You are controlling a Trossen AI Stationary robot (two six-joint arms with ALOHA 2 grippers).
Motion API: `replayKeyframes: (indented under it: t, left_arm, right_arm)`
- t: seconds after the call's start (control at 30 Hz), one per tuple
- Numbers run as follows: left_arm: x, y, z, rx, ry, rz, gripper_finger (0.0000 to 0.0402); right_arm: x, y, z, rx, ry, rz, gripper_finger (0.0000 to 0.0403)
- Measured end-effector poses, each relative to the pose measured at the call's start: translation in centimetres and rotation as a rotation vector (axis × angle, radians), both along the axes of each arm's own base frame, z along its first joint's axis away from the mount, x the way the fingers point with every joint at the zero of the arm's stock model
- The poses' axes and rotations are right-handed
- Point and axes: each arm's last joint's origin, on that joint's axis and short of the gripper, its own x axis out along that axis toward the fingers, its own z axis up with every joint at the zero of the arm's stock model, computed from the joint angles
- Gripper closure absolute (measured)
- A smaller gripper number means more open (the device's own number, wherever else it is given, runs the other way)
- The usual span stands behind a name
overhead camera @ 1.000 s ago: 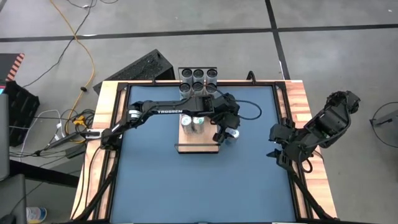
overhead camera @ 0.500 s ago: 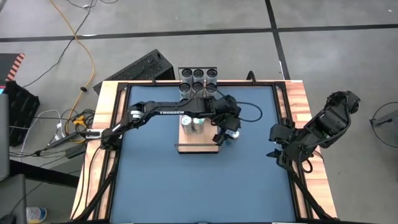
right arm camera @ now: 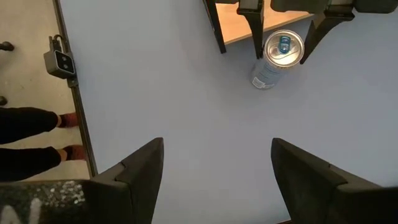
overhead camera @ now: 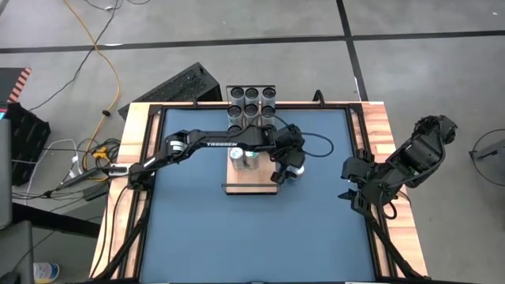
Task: Place canned beverage on shelf
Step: Put the blue soda can on the shelf
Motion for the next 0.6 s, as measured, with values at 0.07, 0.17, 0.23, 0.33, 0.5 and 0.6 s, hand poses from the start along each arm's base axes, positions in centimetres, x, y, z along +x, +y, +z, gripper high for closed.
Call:
replayKeyframes:
  t: [0.07, 0.17, 0.23, 0.33, 0.5, 0.6]
  left_arm:
    - [0.0, 0.0, 0.0, 0.014, -0.001, 0.013, 0.0161]
    - [0.0, 0.0, 0.0, 0.022, -0.002, 0.013, 0.0176]
    - [0.0, 0.0, 0.0, 0.023, -0.003, 0.010, 0.0176]
    - [0.0, 0.0, 0.0, 0.025, -0.004, 0.006, 0.0176]
    - [0.0, 0.0, 0.6, 0.011, 0.007, 0.023, 0.0176]
    - [-0.2, 0.2, 1.7, 0.009, 0.017, 0.033, 0.0176]
  right_arm:
    - [0.0, 0.0, 0.0, 0.000, 0.000, 0.000, 0.0123]
    - [0.0, 0.0, 0.0, 0.000, 0.000, 0.000, 0.0123]
    - [0.0, 0.0, 0.0, -0.003, 0.000, 0.005, 0.0123]
    - [0.0, 0.0, 0.0, -0.007, 0.000, 0.013, 0.0123]
    - [0.0, 0.0, 0.0, -0.011, 0.001, 0.022, 0.0123]
    - [0.0, 0.0, 0.0, -0.012, 0.001, 0.022, 0.0123]
